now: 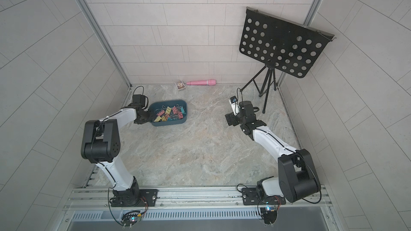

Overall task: Take out the binder clips from the storage box
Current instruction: Move the storage box to the center of the board.

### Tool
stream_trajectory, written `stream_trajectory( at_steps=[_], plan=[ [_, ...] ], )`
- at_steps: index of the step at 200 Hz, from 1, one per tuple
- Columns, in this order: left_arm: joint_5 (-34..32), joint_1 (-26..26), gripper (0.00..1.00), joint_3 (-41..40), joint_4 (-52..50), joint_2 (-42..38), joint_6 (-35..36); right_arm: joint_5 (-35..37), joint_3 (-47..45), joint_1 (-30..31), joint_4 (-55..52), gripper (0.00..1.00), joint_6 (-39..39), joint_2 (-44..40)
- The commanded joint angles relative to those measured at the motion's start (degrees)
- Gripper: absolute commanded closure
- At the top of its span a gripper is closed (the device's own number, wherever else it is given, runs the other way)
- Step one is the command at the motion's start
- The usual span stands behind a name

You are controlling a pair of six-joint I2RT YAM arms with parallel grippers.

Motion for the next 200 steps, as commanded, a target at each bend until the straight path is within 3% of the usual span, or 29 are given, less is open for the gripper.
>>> stream_trajectory(
  at_steps=[1,100,200],
  plan=[
    [0.66,-1.32,0.85,-0.93,-1.74,-2.45,1.29,0.74,-0.76,0.19,-0.98,0.05,-0.39,-0.60],
    [-1.11,-12.34,0.84,-7.47,-0.05,-6.91,-2.71,-0.49,-2.50,0.23,-1.72,0.05,0.49,-3.23],
    [-0.77,-19.52,0.78,-14.98,5.74,-11.15,-10.32,-2.86,-2.81,0.21,-2.99,0.04,0.76,-4.56]
  ],
)
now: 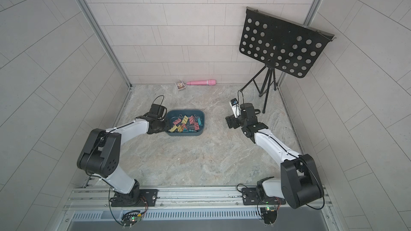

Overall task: Take out the binder clips from the storage box
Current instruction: Move the storage box to the center of the board.

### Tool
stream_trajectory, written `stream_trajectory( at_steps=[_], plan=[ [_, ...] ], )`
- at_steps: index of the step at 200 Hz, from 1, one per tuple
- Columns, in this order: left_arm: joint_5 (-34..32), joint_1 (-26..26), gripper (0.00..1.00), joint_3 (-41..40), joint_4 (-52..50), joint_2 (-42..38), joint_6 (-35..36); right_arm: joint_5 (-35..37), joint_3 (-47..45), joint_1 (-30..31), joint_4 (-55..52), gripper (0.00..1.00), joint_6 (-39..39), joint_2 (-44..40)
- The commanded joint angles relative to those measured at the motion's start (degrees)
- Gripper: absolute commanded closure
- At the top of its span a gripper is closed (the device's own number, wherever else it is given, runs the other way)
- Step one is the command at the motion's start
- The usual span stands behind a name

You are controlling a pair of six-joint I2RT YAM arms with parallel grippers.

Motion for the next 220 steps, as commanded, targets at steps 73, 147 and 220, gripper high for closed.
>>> stream_trajectory(
  at_steps=[73,147,220],
  plan=[
    [1.05,-3.34,0.61,-1.01,-0.08,-3.46,-1.30,-3.93,3.19,0.69,-4.19,0.05,0.81,-0.25],
    [-4.30,-3.47,0.46,-1.17,0.21,-10.04,2.30,-9.19,11.24,5.08,-5.53,0.12,2.41,6.12],
    [-3.38,-3.42,0.47,1.17,1.69,-5.88,4.16,-14.31,23.09,9.84,-9.26,0.29,4.82,17.65]
  ],
)
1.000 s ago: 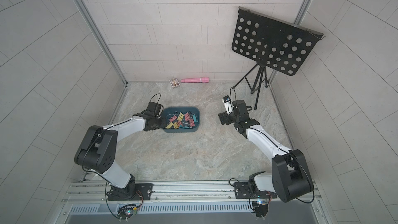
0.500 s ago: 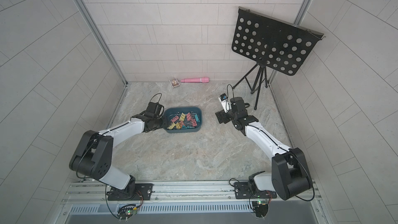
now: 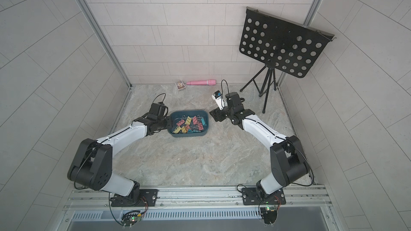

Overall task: Take out the binder clips from the storage box
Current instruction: Move the storage box to the center of the board.

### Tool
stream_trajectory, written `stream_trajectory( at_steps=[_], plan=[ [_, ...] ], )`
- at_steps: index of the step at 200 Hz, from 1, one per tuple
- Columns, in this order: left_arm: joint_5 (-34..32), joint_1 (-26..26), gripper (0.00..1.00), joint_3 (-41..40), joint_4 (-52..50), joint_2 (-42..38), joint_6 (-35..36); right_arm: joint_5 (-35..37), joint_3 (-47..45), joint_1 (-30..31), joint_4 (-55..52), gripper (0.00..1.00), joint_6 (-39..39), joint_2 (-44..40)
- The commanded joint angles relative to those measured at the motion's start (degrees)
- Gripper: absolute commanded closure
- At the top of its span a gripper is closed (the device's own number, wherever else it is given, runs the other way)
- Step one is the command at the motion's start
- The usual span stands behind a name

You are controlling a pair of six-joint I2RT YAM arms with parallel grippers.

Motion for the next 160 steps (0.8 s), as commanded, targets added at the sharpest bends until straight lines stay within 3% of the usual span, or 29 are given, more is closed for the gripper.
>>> stream_trajectory(
  at_steps=[1,79,160],
  plan=[
    [-0.63,-0.10,0.47,1.45,0.58,0.97,1.62,-2.00,3.72,1.70,-2.63,0.29,0.98,3.28],
    [2.01,-0.06,0.48,1.24,2.79,2.69,1.85,-3.88,14.29,4.88,-7.47,0.41,2.29,16.05],
    [5.69,-0.05,0.49,1.03,3.98,4.47,2.08,-4.75,20.04,5.73,-9.42,0.53,3.85,23.61]
  ],
)
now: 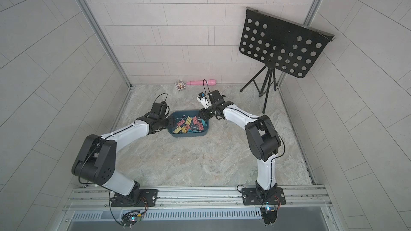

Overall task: Take out the binder clips from the storage box
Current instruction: Move the storage box to the center of the board, then pick up the binder clip from the storage box.

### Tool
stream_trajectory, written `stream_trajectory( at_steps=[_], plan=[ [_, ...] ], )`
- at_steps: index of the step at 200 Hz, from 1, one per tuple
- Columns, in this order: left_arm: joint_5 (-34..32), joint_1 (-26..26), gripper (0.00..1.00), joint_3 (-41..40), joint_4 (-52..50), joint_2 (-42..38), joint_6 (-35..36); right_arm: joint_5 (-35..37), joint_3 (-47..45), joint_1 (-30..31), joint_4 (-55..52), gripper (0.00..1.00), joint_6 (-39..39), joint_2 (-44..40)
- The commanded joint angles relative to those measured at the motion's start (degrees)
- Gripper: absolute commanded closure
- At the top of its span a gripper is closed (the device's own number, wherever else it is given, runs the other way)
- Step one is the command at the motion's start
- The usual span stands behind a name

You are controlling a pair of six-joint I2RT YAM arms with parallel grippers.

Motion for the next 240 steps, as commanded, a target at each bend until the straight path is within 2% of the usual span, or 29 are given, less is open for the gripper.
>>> stream_trajectory(
  at_steps=[1,33,93,240],
  plan=[
    [2.02,-0.10,0.49,0.30,0.85,1.53,0.42,-0.80,2.46,0.71,-2.09,0.53,0.62,2.03],
    [2.67,-0.10,0.49,0.43,1.08,2.09,0.28,-0.98,5.11,0.94,-3.75,0.60,0.54,4.53],
    [3.03,-0.08,0.49,-0.15,1.10,2.24,0.36,1.53,8.68,1.01,-6.23,0.65,0.99,7.77],
    [2.87,-0.11,0.49,-0.15,0.20,2.52,0.05,0.38,10.44,1.00,-7.61,0.83,1.92,10.64]
  ],
)
